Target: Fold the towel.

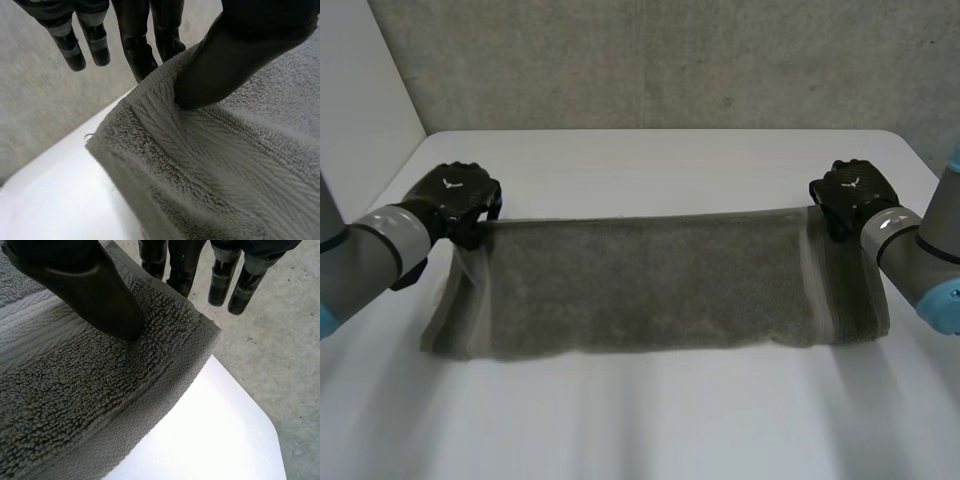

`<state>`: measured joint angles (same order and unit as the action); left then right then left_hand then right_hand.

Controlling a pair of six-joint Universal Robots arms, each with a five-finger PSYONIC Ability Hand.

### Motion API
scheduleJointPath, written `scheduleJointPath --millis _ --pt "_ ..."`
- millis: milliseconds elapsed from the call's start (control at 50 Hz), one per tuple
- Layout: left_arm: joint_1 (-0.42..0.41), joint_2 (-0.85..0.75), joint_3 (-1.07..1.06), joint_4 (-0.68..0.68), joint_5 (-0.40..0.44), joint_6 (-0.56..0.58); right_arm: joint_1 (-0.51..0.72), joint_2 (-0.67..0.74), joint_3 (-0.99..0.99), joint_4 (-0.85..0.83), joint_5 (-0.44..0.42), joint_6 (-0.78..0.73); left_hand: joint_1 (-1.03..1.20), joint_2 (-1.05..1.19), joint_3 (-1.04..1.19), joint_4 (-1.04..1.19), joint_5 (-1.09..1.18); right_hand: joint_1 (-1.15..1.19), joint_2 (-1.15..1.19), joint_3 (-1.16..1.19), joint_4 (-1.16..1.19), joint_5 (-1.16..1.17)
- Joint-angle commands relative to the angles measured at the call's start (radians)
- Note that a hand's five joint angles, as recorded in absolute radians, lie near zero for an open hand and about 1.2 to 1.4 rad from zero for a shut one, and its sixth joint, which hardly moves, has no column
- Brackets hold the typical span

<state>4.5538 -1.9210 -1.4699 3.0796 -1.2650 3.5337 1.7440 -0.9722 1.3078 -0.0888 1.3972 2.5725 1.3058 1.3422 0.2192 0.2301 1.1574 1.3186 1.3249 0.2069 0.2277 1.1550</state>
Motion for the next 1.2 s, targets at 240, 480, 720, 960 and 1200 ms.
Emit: scheduleJointPath --millis 240,480,720,960,1200 --pt "0.017 -0.177 0.088 0.034 -0.075 0.181 0.012 0.03 -0.022 -0.009 0.0 -0.008 0.09 0.054 -0.045 -0.056 0.064 0.078 0.071 -0.032 -0.053 0.067" --pt "-0.002 -0.286 0.157 0.093 -0.105 0.2 0.035 0.177 -0.16 -0.008 0.011 -0.011 0.09 0.054 -0.045 -0.056 0.064 0.078 0.071 -0.032 -0.053 0.067" --pt "-0.036 -0.277 0.141 0.097 -0.102 0.194 0.04 0.194 -0.191 0.003 0.039 0.006 -0.884 -0.92 -0.045 -0.056 -0.91 -1.128 -1.134 -0.032 -0.053 -1.139" --pt "-0.053 -0.051 -0.016 0.192 -0.096 0.039 0.026 -0.038 0.019 -0.02 0.026 0.06 -0.916 -0.953 -0.045 -0.056 -0.942 -1.144 -1.15 -0.032 -0.053 -1.155" --pt "-0.05 0.2 -0.247 0.223 -0.024 0.004 -0.006 -0.322 0.332 -0.04 -0.076 0.044 -0.925 -0.961 -0.045 -0.056 -0.951 -1.144 -1.15 -0.032 -0.053 -1.155"
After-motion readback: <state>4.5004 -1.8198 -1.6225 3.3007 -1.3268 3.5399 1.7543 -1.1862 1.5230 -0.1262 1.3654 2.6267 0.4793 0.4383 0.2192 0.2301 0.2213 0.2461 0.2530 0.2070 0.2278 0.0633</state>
